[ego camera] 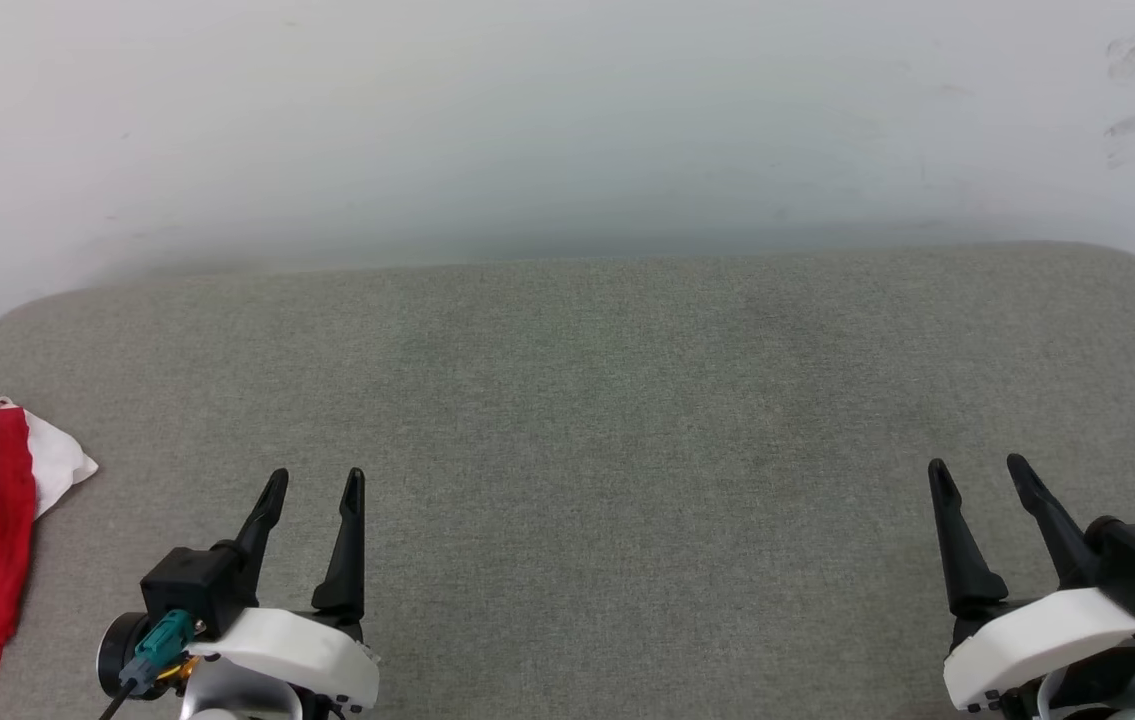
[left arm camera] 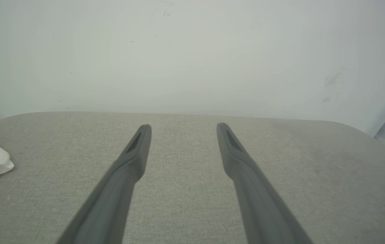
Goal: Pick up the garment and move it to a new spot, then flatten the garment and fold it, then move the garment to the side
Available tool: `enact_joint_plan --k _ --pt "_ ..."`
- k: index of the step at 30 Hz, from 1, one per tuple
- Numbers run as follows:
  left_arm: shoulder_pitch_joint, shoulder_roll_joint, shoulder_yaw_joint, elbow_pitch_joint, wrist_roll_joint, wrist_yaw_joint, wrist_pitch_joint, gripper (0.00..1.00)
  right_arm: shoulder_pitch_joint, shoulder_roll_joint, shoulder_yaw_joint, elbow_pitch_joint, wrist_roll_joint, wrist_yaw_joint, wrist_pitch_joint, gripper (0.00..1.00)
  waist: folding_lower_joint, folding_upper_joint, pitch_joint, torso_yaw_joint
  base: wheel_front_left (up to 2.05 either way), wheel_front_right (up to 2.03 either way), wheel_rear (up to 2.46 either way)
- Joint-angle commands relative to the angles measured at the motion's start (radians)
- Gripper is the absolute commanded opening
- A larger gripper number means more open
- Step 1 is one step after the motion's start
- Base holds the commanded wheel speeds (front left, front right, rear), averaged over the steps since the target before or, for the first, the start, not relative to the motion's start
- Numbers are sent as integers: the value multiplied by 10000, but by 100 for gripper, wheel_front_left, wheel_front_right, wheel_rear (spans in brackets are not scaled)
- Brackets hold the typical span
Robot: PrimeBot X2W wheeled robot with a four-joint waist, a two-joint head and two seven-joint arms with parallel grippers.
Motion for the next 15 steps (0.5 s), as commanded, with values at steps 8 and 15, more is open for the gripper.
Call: enact_joint_plan --k 8,15 --pt "-13 -44 12 101 611 17 -220 100 142 66 30 -225 -759 0 -76 100 0 -1 -1 9 0 0 0" --pt "-13 -86 60 225 1009 -10 -360 100 212 95 -12 -305 -1155 -1 -87 100 0 -1 -12 33 0 0 0"
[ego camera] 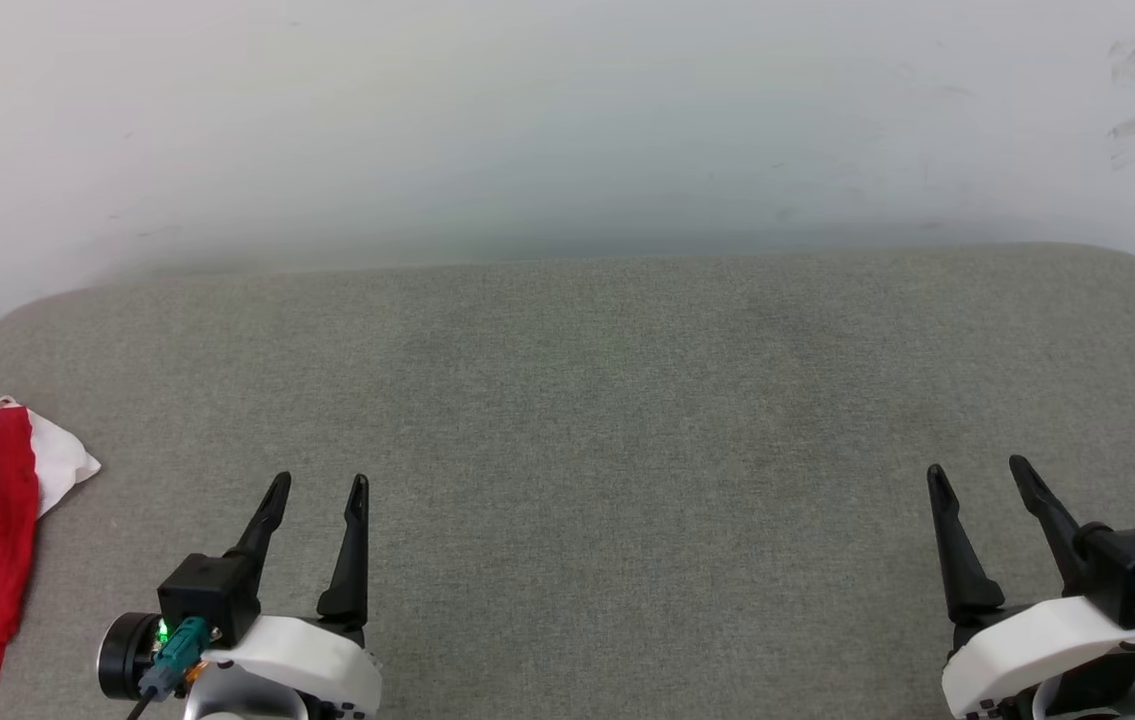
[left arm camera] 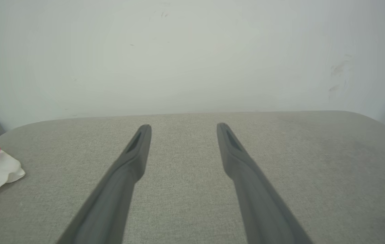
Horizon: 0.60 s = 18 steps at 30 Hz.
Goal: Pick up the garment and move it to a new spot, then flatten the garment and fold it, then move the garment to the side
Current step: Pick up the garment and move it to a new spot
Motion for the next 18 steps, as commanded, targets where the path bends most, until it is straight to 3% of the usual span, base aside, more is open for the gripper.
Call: enact_joint_plan --k 1,11,18 --pt "-9 -59 71 34 133 -9 -93 100 85 38 -13 -98 -184 -3 -30 100 0 0 -4 8 0 0 0" --pt "-105 -161 162 181 520 -63 -282 100 105 52 -94 -82 -479 -3 -144 100 0 0 11 104 0 0 0" --pt "-242 -243 253 270 542 -104 -332 100 147 53 -103 -75 -515 -3 -189 100 0 0 31 659 0 0 0"
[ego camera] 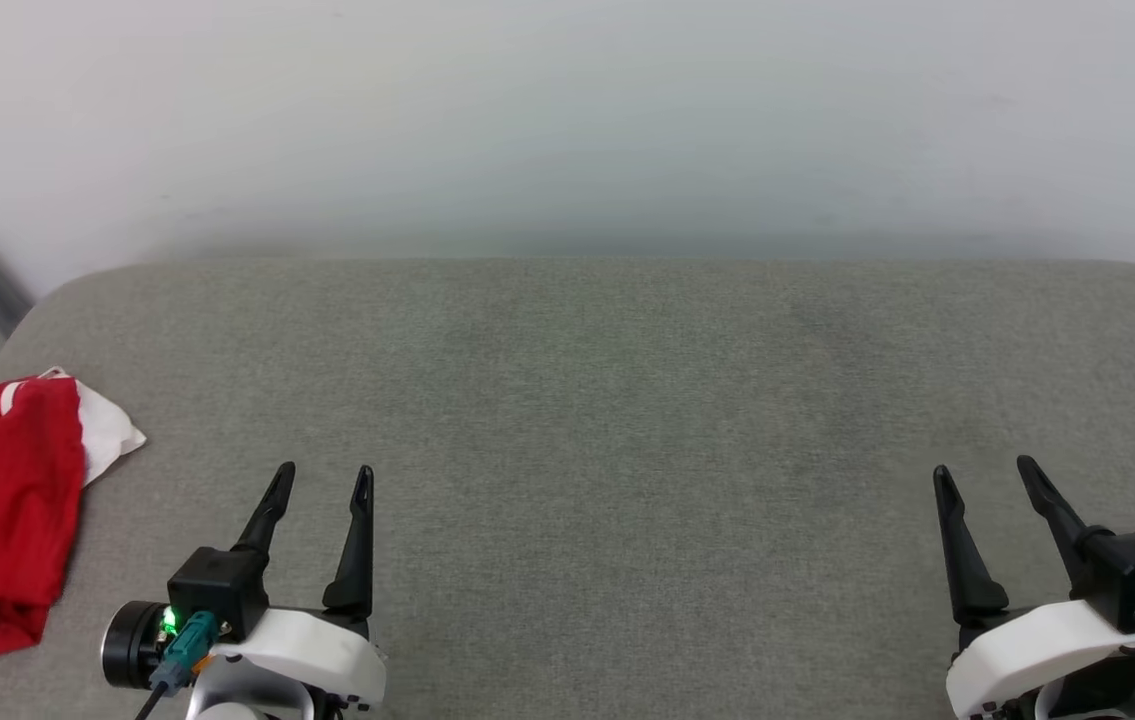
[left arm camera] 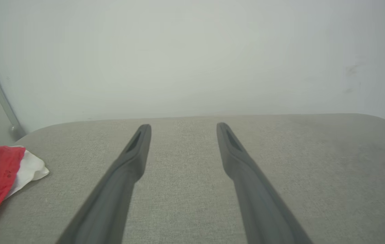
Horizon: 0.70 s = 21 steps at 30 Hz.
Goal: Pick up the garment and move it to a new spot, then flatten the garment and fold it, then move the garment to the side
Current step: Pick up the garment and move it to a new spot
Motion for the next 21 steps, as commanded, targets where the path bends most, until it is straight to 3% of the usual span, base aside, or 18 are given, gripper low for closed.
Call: enact_joint_plan --k 1,21 --pt "-94 -19 65 0 -59 -47 -53 100 69 34 28 -27 68 -3 -27 100 0 0 26 316 0 0 0" --pt "-7 63 902 110 -4 39 -44 100 -551 30 994 145 38 -3 50 100 0 0 191 3835 0 0 0"
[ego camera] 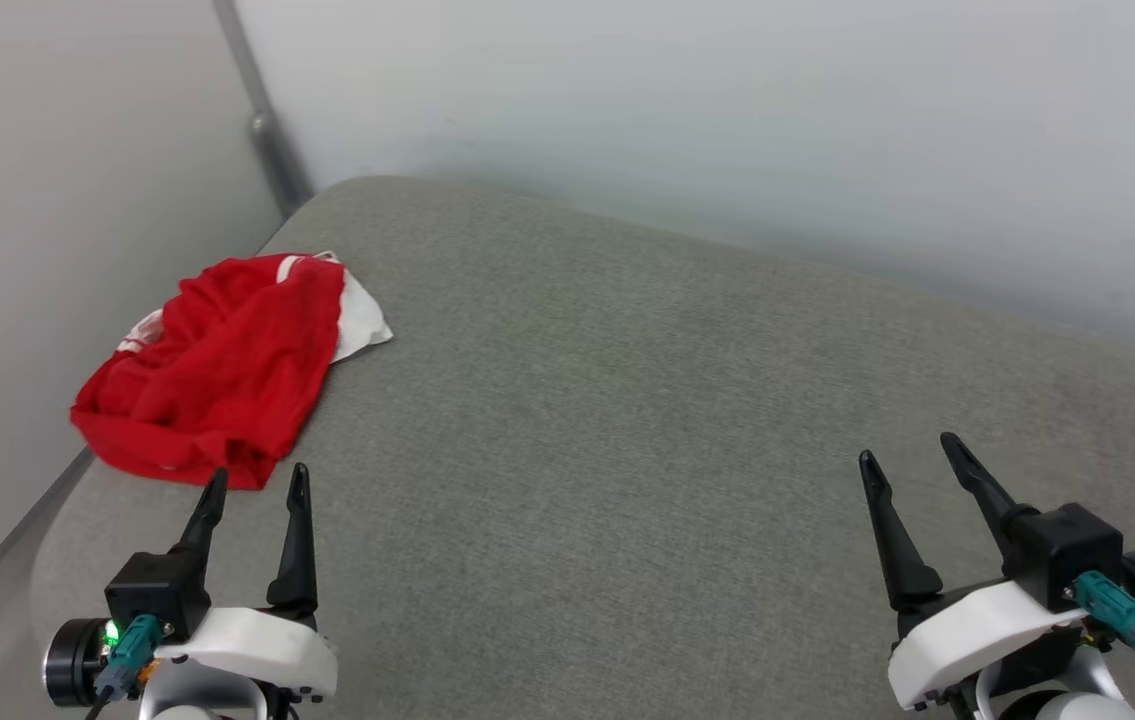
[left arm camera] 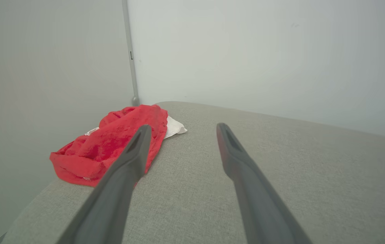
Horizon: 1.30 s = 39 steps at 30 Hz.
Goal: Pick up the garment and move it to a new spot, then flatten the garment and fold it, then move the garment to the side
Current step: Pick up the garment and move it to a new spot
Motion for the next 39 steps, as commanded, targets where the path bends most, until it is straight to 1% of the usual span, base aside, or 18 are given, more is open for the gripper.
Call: enact_joint_plan --k 1,5,7,16,18,22,25,26,29,34,39 --pt "60 32 61 29 27 31 -30 100 -158 22 125 60 -12 -3 -38 100 0 0 28 704 0 0 0" --pt "150 11 179 44 34 25 -30 100 -227 22 351 91 64 -5 -29 100 0 0 34 1248 0 0 0" --pt "244 21 285 10 37 43 -30 100 -331 22 503 98 75 -3 -6 100 0 0 67 1394 0 0 0" --pt "428 -16 671 -274 21 61 -30 100 -847 17 947 336 147 -5 22 100 0 0 283 1511 0 0 0" --pt "247 -16 708 -176 -40 21 -30 100 -797 17 900 431 352 -5 -15 100 0 0 283 1508 0 0 0" --pt "-447 216 558 371 -233 -62 -27 100 -662 17 685 245 129 -5 69 100 0 0 479 1473 0 0 0" --pt "-1263 426 599 841 -600 -96 210 100 -859 -8 727 -53 -9 -3 248 100 0 0 981 1123 0 0 0" --pt "-1263 426 599 841 -600 -96 210 100 -859 -8 727 -53 -9 -3 248 100 0 0 981 1123 0 0 0" --pt "-2303 743 686 1266 -1016 -121 627 100 -1157 -92 765 -320 -156 -5 467 100 0 0 1611 636 0 0 0" --pt "-4031 1644 852 2153 -1849 -147 1853 100 -1750 -198 870 -600 -252 -3 635 100 0 0 2707 -260 0 0 0" --pt "-5277 2749 496 3339 -2856 -164 3491 100 -2273 -186 797 -609 -274 -5 517 100 0 0 3753 -1076 0 0 0"
